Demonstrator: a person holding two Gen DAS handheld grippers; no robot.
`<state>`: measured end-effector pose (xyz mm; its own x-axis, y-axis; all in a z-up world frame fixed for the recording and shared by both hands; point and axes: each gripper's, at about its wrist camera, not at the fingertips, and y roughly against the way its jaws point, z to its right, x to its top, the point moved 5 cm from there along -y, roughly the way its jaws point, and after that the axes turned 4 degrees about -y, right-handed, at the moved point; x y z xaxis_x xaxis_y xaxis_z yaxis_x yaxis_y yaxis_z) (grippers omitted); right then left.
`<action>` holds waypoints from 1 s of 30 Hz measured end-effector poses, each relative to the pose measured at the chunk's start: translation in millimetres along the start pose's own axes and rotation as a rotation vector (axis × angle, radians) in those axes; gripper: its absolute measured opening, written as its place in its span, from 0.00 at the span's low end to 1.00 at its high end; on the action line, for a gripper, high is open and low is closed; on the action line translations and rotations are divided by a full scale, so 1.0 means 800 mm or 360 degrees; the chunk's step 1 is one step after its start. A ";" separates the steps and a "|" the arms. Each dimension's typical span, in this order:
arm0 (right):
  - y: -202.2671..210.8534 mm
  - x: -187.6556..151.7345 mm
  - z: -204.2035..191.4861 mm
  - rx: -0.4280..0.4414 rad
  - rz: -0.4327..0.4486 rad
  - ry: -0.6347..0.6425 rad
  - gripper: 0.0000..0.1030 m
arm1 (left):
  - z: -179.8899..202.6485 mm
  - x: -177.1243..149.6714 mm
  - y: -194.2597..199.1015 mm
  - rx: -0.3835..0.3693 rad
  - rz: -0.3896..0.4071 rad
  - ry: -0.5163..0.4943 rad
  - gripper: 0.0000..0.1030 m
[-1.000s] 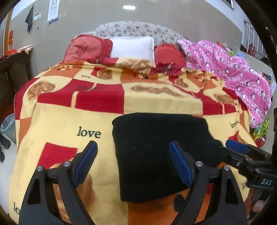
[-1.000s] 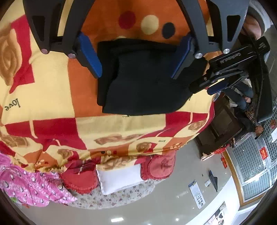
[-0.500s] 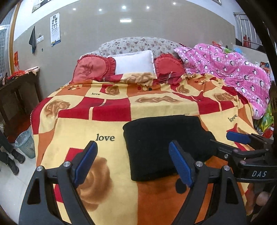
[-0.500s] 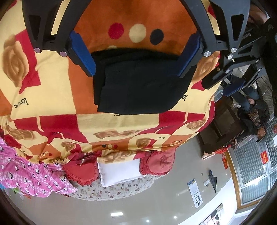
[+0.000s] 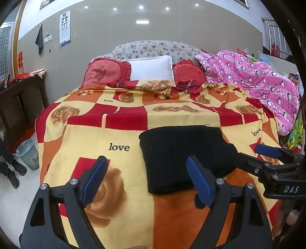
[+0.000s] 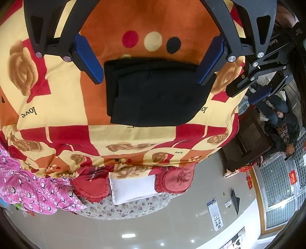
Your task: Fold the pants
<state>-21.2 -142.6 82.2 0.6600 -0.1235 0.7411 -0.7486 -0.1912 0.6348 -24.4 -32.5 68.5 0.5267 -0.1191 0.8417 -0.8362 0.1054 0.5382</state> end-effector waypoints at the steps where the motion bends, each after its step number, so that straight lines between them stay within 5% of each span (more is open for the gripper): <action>1: -0.002 0.000 -0.001 0.0001 -0.0006 0.0004 0.95 | 0.000 -0.001 0.000 -0.0001 -0.0002 0.0004 0.82; 30: -0.018 -0.009 0.005 -0.0015 -0.0072 0.0015 0.96 | 0.005 -0.010 -0.007 -0.0026 -0.0044 0.0011 0.82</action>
<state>-14.9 -142.6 67.4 0.6927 -0.1059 0.7134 -0.7185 -0.1870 0.6699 -24.6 -35.7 58.7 0.5507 -0.1151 0.8267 -0.8188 0.1180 0.5619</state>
